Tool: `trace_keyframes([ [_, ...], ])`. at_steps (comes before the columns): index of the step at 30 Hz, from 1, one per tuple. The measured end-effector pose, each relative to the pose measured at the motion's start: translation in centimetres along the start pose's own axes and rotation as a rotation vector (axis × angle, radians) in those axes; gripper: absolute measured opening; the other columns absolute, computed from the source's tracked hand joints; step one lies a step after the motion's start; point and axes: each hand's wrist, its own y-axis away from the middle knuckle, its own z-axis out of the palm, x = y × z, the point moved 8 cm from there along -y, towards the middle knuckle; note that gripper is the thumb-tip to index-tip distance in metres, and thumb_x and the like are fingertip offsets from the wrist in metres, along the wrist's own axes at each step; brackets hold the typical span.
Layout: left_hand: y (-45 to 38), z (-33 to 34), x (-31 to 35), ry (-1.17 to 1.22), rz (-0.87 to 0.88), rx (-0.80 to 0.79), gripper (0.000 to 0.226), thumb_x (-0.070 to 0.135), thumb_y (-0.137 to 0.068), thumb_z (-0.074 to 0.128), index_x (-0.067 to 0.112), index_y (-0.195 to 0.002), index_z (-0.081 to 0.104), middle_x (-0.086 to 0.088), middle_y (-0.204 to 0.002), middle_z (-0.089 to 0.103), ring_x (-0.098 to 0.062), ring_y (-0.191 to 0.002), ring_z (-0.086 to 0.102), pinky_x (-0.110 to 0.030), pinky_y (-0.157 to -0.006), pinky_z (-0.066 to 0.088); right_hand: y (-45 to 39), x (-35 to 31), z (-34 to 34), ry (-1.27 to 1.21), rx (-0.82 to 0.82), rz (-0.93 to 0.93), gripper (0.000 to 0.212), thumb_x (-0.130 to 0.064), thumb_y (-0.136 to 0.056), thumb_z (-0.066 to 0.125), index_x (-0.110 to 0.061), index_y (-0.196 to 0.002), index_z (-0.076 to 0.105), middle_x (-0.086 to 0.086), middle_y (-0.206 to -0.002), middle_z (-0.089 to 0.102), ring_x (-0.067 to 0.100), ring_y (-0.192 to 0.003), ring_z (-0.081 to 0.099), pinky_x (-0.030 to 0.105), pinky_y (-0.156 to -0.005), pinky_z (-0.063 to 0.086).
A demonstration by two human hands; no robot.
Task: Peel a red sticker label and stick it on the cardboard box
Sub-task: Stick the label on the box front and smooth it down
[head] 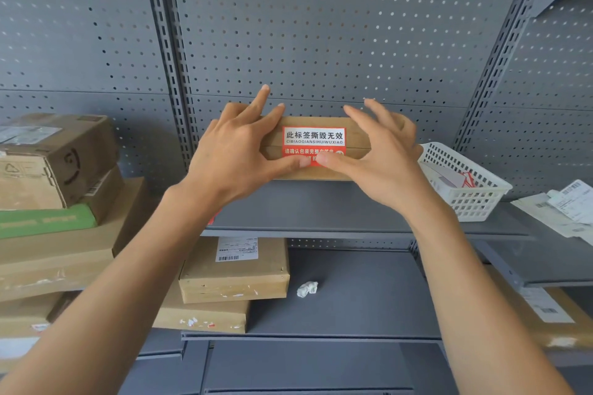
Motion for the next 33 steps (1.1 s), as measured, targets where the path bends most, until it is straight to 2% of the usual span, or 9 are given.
trace_keyframes([
  [2,-0.1,0.1,0.1,-0.016,0.005,-0.003,0.099,0.086,-0.073,0.052,0.027,-0.152,0.046,0.000,-0.169,0.026,-0.027,-0.136,0.043,-0.053,-0.099,0.047,-0.1,0.1,0.2,0.054,0.011,0.001,0.102,-0.081,-0.065,0.067,-0.040,-0.153,0.035,-0.011,-0.167,0.019,0.030,-0.151,0.008,0.060,-0.118,0.024],
  [6,-0.2,0.2,0.1,-0.013,0.010,-0.027,0.098,0.082,-0.073,0.057,0.028,-0.153,0.044,0.001,-0.170,0.021,-0.027,-0.136,0.041,-0.052,-0.098,0.047,-0.1,0.5,-0.2,0.072,-0.012,0.012,0.102,-0.069,-0.069,0.077,-0.039,-0.155,0.031,-0.009,-0.169,0.016,0.031,-0.151,0.010,0.059,-0.119,0.022],
  [12,-0.4,-0.1,-0.5,0.013,0.030,-0.082,0.094,0.077,-0.076,0.059,0.032,-0.156,0.039,0.007,-0.172,0.013,-0.024,-0.142,0.033,-0.053,-0.099,0.048,0.0,0.2,-1.1,0.021,-0.077,0.008,0.093,-0.043,-0.076,0.085,-0.043,-0.153,0.034,-0.017,-0.167,0.022,0.026,-0.152,0.013,0.056,-0.121,0.018],
  [16,-0.4,0.2,-1.3,0.074,0.049,-0.134,0.097,0.083,-0.075,0.055,0.033,-0.156,0.037,0.008,-0.171,0.015,-0.024,-0.139,0.034,-0.057,-0.103,0.046,0.0,0.2,-1.3,-0.036,-0.105,0.005,0.084,-0.026,-0.083,0.082,-0.043,-0.152,0.037,-0.020,-0.165,0.024,0.020,-0.153,0.012,0.053,-0.123,0.015],
  [21,-0.2,0.1,-1.8,0.141,0.035,-0.148,0.092,0.072,-0.075,0.051,0.032,-0.157,0.036,0.009,-0.169,0.021,-0.022,-0.138,0.035,-0.056,-0.108,0.042,0.2,0.1,-1.6,-0.094,-0.150,-0.009,0.068,-0.012,-0.096,0.066,-0.046,-0.150,0.040,-0.028,-0.165,0.017,0.012,-0.155,0.005,0.055,-0.125,0.010],
  [24,-0.1,-0.2,-1.3,0.117,0.004,-0.101,0.093,0.078,-0.076,0.051,0.032,-0.156,0.039,0.010,-0.167,0.027,-0.020,-0.140,0.035,-0.053,-0.108,0.044,0.3,-0.1,-1.6,-0.134,-0.125,-0.003,0.059,-0.032,-0.095,0.067,-0.046,-0.147,0.045,-0.025,-0.166,0.017,0.013,-0.156,0.004,0.057,-0.124,0.011],
  [28,-0.2,-0.7,-0.1,0.022,0.009,0.005,0.104,0.087,-0.069,0.057,0.026,-0.152,0.046,0.002,-0.163,0.038,-0.025,-0.137,0.042,-0.052,-0.099,0.048,0.4,-0.7,-0.8,0.021,0.018,0.007,0.091,-0.071,-0.071,0.073,-0.044,-0.151,0.039,-0.013,-0.170,0.005,0.029,-0.153,0.005,0.061,-0.120,0.018],
  [30,-0.3,-0.7,-0.1,0.014,0.005,0.011,0.107,0.090,-0.066,0.056,0.025,-0.151,0.048,0.001,-0.162,0.040,-0.026,-0.137,0.042,-0.053,-0.097,0.048,0.3,-0.6,-0.4,0.068,0.046,0.017,0.100,-0.076,-0.065,0.073,-0.043,-0.152,0.036,-0.010,-0.171,-0.001,0.033,-0.152,0.007,0.063,-0.118,0.020],
  [33,-0.4,-0.6,0.0,0.034,0.011,0.004,0.105,0.088,-0.066,0.060,0.026,-0.151,0.048,0.004,-0.162,0.041,-0.024,-0.136,0.042,-0.052,-0.097,0.048,0.3,-0.2,-0.4,0.062,0.030,0.024,0.102,-0.075,-0.064,0.075,-0.043,-0.153,0.035,-0.010,-0.171,-0.003,0.032,-0.153,0.006,0.063,-0.118,0.021],
])
